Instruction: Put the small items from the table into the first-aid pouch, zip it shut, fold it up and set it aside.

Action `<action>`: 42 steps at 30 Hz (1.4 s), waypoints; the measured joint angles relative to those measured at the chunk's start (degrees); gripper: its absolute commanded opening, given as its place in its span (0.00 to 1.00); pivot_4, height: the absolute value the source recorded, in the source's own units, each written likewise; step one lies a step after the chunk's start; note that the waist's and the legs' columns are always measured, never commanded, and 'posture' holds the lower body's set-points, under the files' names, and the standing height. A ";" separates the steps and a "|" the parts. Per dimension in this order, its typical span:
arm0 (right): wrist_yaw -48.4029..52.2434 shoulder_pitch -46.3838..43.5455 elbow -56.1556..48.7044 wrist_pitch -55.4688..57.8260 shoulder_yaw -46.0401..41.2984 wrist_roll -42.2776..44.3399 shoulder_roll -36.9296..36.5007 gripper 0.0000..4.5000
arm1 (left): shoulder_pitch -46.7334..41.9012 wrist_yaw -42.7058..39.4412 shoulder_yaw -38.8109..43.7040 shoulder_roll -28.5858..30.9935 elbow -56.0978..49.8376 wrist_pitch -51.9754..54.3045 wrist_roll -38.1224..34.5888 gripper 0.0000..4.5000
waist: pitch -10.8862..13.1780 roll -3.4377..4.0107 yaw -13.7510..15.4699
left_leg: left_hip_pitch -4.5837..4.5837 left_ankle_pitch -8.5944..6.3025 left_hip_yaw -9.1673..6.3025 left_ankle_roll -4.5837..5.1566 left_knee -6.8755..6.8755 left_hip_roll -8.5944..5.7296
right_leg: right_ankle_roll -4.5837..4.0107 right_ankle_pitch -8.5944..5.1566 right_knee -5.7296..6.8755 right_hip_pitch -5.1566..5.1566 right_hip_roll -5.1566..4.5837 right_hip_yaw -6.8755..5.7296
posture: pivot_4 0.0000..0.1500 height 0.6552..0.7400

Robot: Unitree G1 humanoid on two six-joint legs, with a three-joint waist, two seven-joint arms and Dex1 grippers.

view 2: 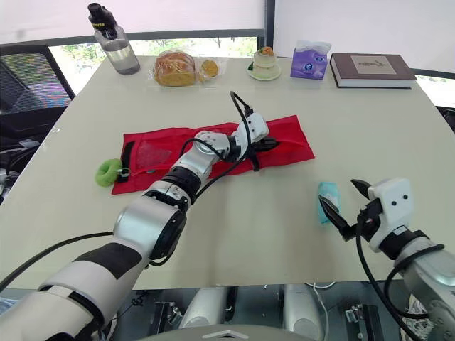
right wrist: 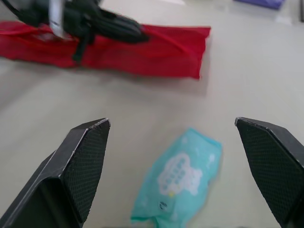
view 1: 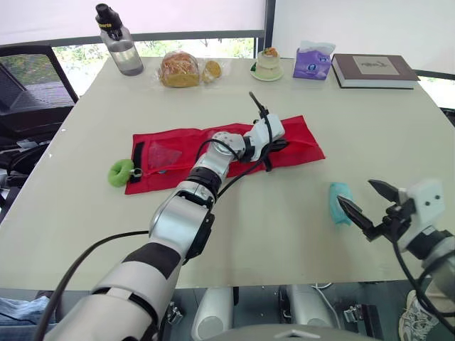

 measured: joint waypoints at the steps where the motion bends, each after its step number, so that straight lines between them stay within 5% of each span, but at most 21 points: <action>1: -1.23 0.05 0.48 0.50 0.93 -1.01 0.92 1.00 | -0.07 0.11 0.02 -0.47 0.00 0.00 0.02 0.01 | 0.00 0.00 0.00 | 0.00 0.00 0.00 0.00 0.00 0.00 | 0.00 0.00 0.00 0.00 0.00 0.00 | 1.00 1.00; 22: -3.65 2.14 6.71 0.69 11.32 -14.10 8.83 1.00 | -0.41 0.08 0.59 -1.98 0.03 0.00 0.74 0.01 | -0.01 0.02 -0.13 | 0.02 0.00 -0.02 0.00 -0.01 0.00 | 0.02 -0.02 0.01 0.00 0.01 -0.02 | 1.00 1.00; 31: -2.01 1.42 8.62 -2.04 11.07 -16.83 10.21 0.05 | -0.49 0.08 0.63 -1.98 0.03 0.00 1.01 0.00 | -0.01 0.03 -0.14 | 0.02 0.00 -0.03 0.00 -0.01 0.00 | 0.02 -0.01 0.01 0.00 0.01 -0.02 | 1.00 1.00; 42: 0.77 -9.18 5.17 2.62 10.00 -13.31 9.26 0.01 | -0.48 -0.16 0.63 -2.60 0.02 0.06 1.05 0.00 | -0.01 0.02 -0.23 | 0.01 0.00 -0.07 0.00 -0.02 0.00 | -0.04 0.02 0.03 0.00 0.02 -0.05 | 1.00 1.00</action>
